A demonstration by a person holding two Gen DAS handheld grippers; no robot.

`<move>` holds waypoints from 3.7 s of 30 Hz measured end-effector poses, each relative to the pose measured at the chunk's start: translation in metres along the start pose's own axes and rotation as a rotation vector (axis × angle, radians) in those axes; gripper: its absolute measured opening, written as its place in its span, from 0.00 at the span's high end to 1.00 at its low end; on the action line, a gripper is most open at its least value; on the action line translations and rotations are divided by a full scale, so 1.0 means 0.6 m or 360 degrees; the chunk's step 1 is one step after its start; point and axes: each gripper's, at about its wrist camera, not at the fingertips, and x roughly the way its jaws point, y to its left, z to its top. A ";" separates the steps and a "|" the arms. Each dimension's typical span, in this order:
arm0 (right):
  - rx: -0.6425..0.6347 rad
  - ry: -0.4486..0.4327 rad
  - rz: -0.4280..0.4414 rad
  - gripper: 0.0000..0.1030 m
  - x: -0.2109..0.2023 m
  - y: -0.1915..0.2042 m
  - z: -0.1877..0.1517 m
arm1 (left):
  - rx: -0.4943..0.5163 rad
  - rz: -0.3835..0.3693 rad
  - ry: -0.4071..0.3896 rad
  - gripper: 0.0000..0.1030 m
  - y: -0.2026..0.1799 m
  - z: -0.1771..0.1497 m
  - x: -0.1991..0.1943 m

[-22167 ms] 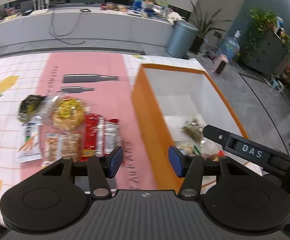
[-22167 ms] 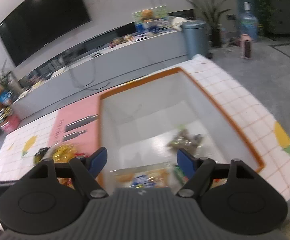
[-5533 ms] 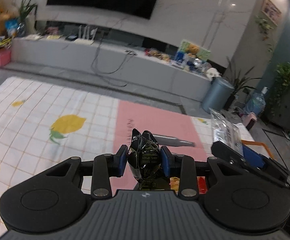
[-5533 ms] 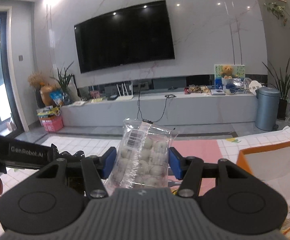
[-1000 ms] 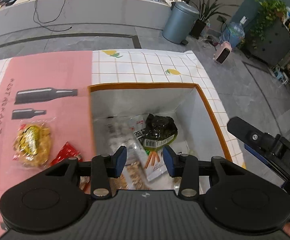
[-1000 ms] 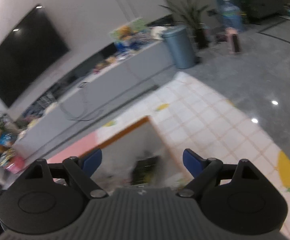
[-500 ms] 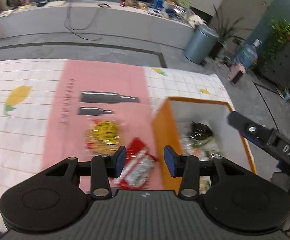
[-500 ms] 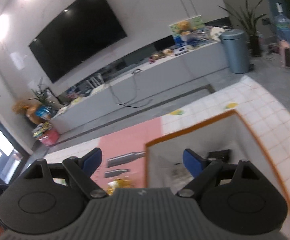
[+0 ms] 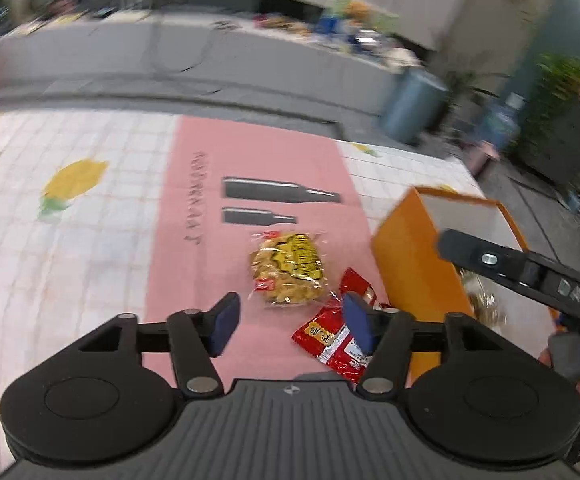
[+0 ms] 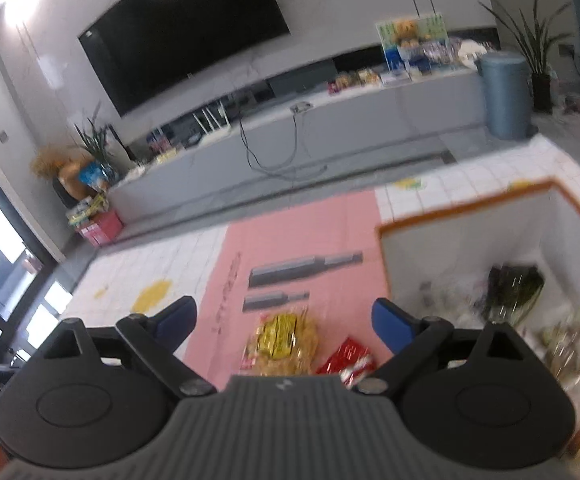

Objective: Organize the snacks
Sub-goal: 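Move both grippers back to the remaining cake and spicy-strip bags, then grasp the yellow-labelled cake bag with the left gripper while the right grasps the red spicy-strip bag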

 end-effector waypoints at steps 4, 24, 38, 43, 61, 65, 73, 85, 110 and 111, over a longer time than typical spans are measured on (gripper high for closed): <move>-0.0067 0.0002 -0.0131 0.11 0.024 0.015 -0.021 | -0.0047 -0.0046 0.0029 0.28 0.030 -0.015 0.071; 0.0007 -0.0040 -0.0197 0.11 0.061 -0.022 -0.004 | -0.0075 0.0101 0.0204 0.05 0.002 0.030 0.278; -0.0019 -0.0083 -0.0283 0.11 0.045 -0.041 -0.004 | 0.0254 0.0299 0.0057 0.08 -0.042 -0.007 0.291; -0.0071 -0.0077 -0.0270 0.11 0.045 -0.031 -0.004 | 0.0158 0.0282 0.0110 0.11 -0.008 -0.010 0.264; 0.0150 0.0109 -0.0370 0.10 0.108 0.045 -0.095 | -0.0028 0.0269 0.0197 0.11 0.121 -0.050 0.171; 0.0380 -0.0047 -0.0703 0.10 0.127 0.060 -0.164 | -0.0066 0.0285 0.0198 0.11 0.137 -0.049 0.164; 0.0260 -0.0249 -0.0996 0.09 0.164 0.089 -0.227 | -0.0060 0.0254 0.0211 0.11 0.142 -0.051 0.159; 0.0371 -0.0287 -0.1073 0.03 0.204 0.056 -0.213 | 0.0008 0.0285 0.0205 0.11 0.130 -0.052 0.167; 0.0097 -0.0253 -0.0942 0.29 0.230 0.076 -0.215 | -0.0005 0.0246 0.0212 0.13 0.129 -0.049 0.164; 0.0071 -0.0242 -0.0932 0.29 0.230 0.080 -0.216 | -0.0010 0.0222 0.0213 0.13 0.130 -0.048 0.163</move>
